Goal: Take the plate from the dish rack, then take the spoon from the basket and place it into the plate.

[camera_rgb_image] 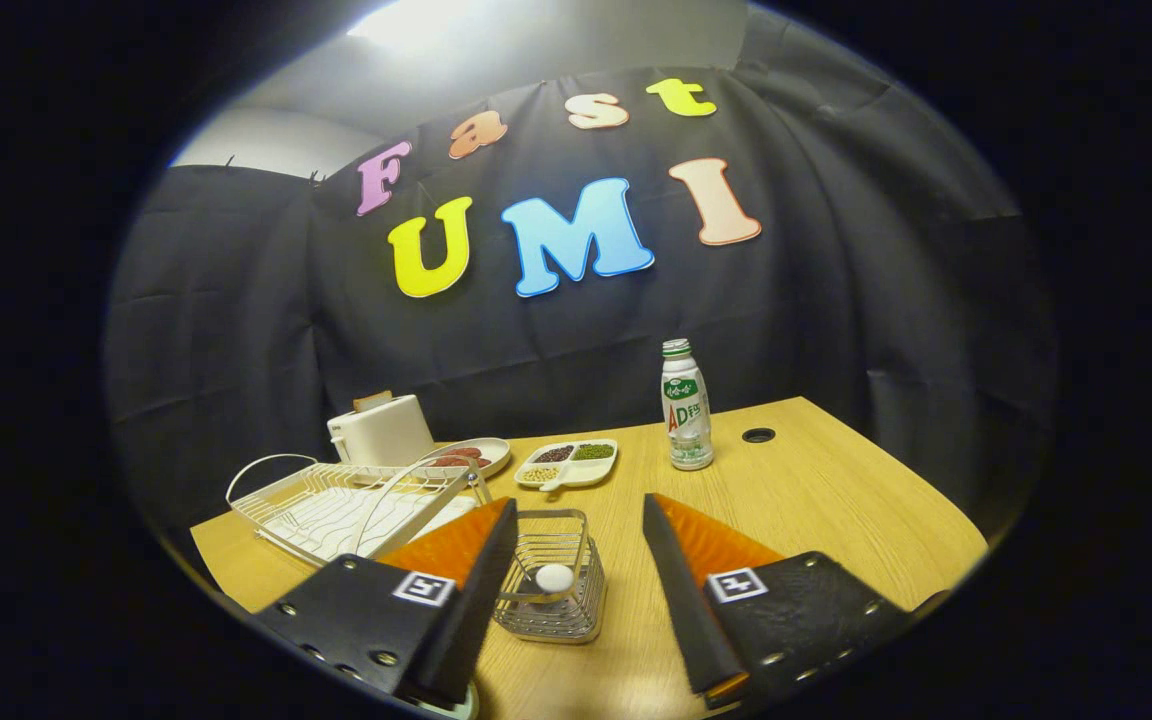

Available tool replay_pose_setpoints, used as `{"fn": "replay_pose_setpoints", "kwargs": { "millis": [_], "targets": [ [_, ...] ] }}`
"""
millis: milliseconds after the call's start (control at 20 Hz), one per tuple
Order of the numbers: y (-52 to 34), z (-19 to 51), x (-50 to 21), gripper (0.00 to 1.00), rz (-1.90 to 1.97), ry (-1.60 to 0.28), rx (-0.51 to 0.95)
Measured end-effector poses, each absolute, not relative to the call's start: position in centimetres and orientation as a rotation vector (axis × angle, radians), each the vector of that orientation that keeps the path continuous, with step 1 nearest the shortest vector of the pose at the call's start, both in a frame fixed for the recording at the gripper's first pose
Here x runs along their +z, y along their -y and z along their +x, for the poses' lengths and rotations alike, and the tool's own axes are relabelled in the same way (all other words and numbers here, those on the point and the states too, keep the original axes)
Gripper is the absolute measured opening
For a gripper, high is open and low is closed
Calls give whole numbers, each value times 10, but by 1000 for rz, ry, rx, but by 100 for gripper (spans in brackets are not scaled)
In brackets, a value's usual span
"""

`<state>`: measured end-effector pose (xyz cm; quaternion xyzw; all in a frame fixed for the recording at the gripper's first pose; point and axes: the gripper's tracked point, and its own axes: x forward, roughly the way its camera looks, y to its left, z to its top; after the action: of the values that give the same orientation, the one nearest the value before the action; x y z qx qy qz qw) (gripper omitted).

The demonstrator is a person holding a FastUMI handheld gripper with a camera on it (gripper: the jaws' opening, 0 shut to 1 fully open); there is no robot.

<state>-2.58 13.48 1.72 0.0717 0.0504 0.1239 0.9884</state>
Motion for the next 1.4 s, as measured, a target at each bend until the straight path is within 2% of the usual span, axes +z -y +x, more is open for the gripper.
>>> {"fn": "replay_pose_setpoints", "kwargs": {
  "millis": [50, 100, 150, 200, 300, 350, 500, 600, 650, 1400],
  "targets": [
    [-139, -28, 19, 52, 143, -95, 257],
    [-150, -27, 17, 51, 152, -93, 267],
    [-155, -27, 17, 28, 150, -94, 269],
    [-156, -27, 19, 21, 145, -87, 281],
    [-161, -30, 25, 20, 149, -87, 287],
    [-166, -33, 27, 11, 157, -95, 309],
    [-167, -39, 42, 11, 152, -95, 317],
    [-157, -41, 58, 10, 108, -69, 272],
    [-158, -44, 65, 5, 83, -64, 268],
    [-145, -87, 179, 5, 26, -37, 236]
  ]
}}
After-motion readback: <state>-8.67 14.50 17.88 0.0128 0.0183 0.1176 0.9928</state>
